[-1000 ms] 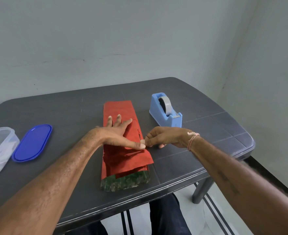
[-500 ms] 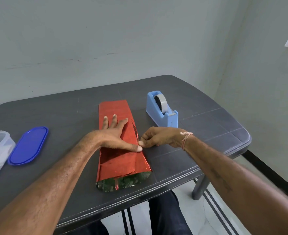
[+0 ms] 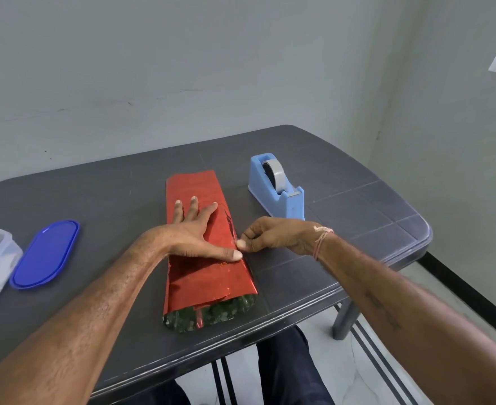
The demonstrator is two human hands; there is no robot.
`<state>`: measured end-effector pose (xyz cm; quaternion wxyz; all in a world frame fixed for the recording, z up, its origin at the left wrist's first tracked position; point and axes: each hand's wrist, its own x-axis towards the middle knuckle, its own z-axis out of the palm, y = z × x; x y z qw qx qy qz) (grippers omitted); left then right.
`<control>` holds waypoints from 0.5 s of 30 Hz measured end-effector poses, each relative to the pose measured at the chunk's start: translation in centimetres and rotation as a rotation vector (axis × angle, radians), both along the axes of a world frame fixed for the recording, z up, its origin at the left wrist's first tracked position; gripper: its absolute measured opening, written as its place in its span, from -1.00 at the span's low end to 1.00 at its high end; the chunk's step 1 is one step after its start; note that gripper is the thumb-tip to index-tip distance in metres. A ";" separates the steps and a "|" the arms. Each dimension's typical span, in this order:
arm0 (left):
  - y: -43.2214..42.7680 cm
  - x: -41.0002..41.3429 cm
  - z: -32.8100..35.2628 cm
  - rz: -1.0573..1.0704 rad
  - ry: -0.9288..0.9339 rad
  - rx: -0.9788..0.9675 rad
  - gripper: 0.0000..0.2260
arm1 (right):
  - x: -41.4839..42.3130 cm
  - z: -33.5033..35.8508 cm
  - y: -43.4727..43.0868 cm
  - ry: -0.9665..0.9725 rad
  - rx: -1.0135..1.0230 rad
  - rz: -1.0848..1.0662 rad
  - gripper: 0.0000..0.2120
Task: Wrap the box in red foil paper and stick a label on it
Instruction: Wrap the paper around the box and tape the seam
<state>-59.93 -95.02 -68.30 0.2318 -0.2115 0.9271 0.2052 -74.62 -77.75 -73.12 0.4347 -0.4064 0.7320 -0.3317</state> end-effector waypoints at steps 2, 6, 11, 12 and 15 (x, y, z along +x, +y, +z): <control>0.0 0.0 0.0 -0.001 -0.001 0.005 0.32 | 0.3 0.4 0.0 0.001 0.012 -0.022 -0.73; -0.1 0.0 0.0 -0.001 -0.008 0.011 0.32 | 0.9 1.0 -0.3 0.029 0.051 -0.104 -0.64; -0.1 0.0 0.0 -0.003 -0.010 0.012 0.31 | 1.3 0.8 -0.4 0.067 -0.009 -0.175 -0.52; -0.2 0.0 0.0 -0.003 -0.010 0.015 0.31 | 1.4 0.7 -0.4 0.064 -0.026 -0.177 -0.56; -0.4 -0.1 -0.2 -0.005 -0.004 0.024 0.33 | 1.5 0.3 -0.2 0.043 -0.069 -0.184 -0.46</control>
